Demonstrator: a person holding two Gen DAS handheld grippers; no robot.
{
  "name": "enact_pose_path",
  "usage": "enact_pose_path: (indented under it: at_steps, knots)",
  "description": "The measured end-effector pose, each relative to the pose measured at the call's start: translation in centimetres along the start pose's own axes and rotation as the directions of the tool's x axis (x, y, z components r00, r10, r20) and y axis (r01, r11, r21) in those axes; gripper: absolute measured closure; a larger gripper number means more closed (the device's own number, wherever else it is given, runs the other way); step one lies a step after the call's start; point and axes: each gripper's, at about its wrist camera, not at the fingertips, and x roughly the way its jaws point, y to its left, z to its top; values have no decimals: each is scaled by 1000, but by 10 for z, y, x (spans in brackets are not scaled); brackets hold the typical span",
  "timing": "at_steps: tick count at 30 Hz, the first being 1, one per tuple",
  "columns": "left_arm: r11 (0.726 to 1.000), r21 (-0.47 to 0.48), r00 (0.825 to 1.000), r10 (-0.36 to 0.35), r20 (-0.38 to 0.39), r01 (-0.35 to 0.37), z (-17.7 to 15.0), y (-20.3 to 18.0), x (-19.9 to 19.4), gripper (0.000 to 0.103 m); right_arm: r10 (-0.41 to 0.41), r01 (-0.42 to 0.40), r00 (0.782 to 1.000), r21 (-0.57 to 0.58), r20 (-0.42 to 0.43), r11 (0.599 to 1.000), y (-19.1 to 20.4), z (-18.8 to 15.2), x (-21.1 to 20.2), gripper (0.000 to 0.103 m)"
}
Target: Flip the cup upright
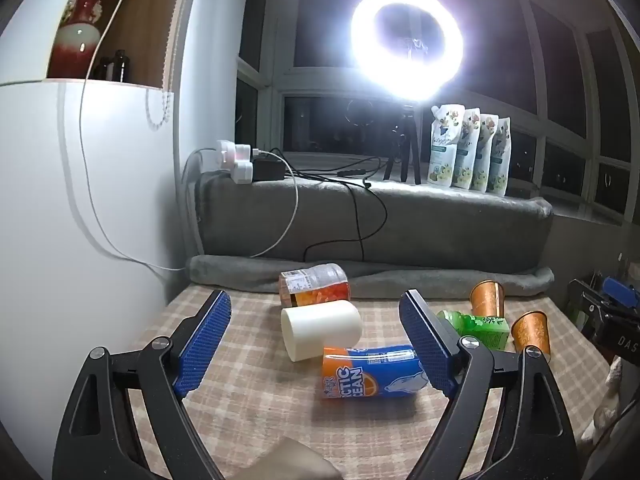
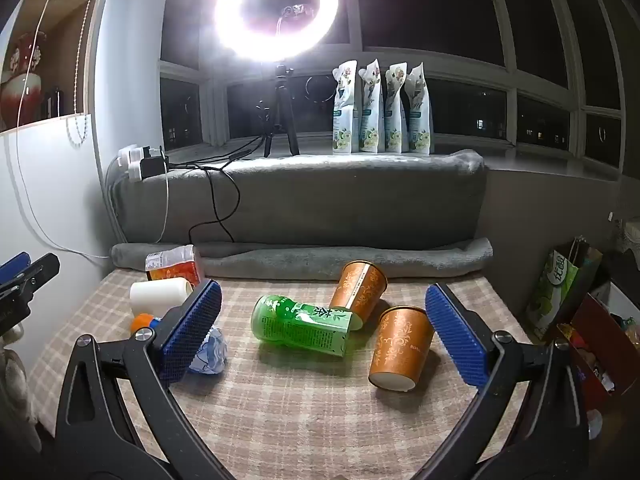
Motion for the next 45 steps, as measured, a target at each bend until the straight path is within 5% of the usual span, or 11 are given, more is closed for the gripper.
enact_pose_path:
  at_steps: [45]
  knots:
    - [1000, -22, 1000, -12, -3, 12, 2, 3, -2, 17, 13, -13, 1000, -16, 2, 1000, 6, -2, 2, 0]
